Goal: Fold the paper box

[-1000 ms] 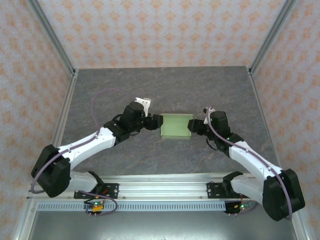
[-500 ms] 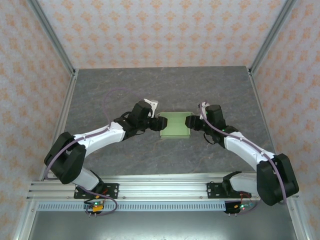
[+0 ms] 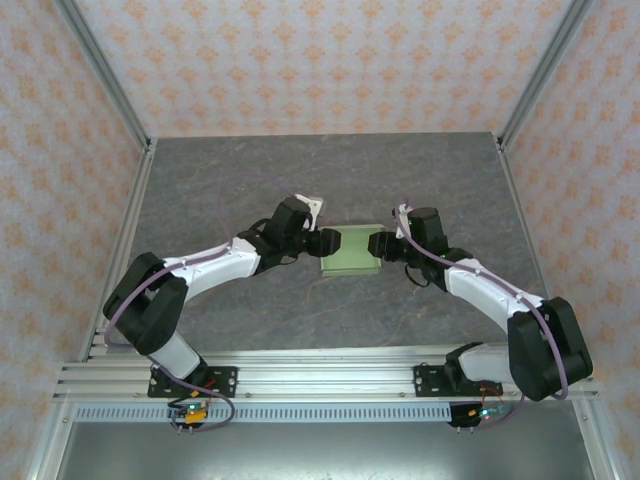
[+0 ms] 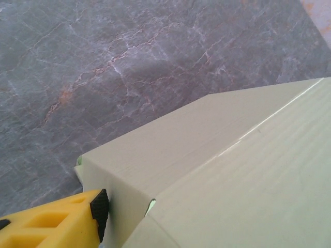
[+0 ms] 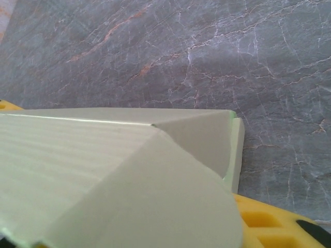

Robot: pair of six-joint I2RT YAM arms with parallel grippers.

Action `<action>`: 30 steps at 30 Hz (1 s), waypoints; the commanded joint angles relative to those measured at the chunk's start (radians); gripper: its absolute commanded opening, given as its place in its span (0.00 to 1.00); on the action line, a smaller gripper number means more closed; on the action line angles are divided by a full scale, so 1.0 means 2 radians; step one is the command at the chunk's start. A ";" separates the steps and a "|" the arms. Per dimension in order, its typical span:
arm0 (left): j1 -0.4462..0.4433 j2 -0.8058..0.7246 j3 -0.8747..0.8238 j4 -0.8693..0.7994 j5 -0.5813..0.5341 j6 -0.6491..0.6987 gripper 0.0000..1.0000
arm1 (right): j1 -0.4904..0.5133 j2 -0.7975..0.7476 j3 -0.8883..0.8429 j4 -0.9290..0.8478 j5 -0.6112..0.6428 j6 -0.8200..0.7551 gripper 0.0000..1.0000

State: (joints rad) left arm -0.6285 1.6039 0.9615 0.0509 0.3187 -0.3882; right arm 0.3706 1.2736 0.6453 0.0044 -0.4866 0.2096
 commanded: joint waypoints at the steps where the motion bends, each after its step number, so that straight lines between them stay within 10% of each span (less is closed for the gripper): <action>1: -0.004 0.005 -0.009 0.050 0.026 -0.042 0.62 | 0.002 0.001 0.009 0.017 -0.017 0.008 0.44; 30: -0.025 0.058 -0.068 0.134 0.023 -0.142 0.61 | 0.002 -0.042 -0.069 0.017 0.010 0.017 0.42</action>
State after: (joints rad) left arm -0.6743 1.7157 0.8406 0.3092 0.3820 -0.6819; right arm 0.3706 1.2137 0.5247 0.0227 -0.4923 0.2390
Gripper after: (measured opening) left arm 0.612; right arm 0.421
